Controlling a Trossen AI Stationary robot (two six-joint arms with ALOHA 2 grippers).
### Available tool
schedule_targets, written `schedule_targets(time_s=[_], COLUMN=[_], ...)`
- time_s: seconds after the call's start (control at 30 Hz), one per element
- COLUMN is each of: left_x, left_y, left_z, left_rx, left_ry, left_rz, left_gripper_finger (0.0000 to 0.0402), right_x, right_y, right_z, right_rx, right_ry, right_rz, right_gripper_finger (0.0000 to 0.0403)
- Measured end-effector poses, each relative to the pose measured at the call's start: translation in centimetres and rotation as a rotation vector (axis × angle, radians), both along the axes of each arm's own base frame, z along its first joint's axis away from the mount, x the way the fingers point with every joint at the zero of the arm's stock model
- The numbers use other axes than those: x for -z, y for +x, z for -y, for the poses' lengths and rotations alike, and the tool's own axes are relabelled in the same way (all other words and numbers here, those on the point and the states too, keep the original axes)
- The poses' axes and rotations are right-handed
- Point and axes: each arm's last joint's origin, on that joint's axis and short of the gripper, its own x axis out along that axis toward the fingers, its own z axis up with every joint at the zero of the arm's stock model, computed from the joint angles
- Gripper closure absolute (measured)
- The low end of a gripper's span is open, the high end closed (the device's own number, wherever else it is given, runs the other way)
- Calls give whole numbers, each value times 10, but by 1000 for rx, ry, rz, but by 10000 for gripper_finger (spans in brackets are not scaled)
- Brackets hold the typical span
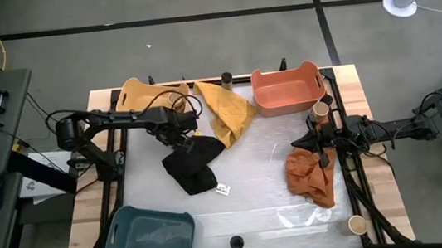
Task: Sort spices by type
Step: Put the top brown seasoning bottle into the blue bin
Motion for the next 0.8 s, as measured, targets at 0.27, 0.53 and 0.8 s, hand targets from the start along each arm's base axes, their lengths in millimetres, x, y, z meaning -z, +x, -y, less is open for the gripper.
schedule_targets(time_s=[0.27,0.53,0.8], left_x=[-39,-93,-121], left_y=[-25,-61,-79], left_z=[7,42,110], left_rx=[44,383,922], left_ry=[21,-24,-199], left_rz=[53,203,367], left_gripper_finger=[276,272,271], right_x=[0,0,0], right_y=[0,0,0], right_z=[0,0,0], right_rx=[0,0,0], right_ry=[0,0,0], right_rz=[-1,0,0], right_gripper_finger=[402,402,402])
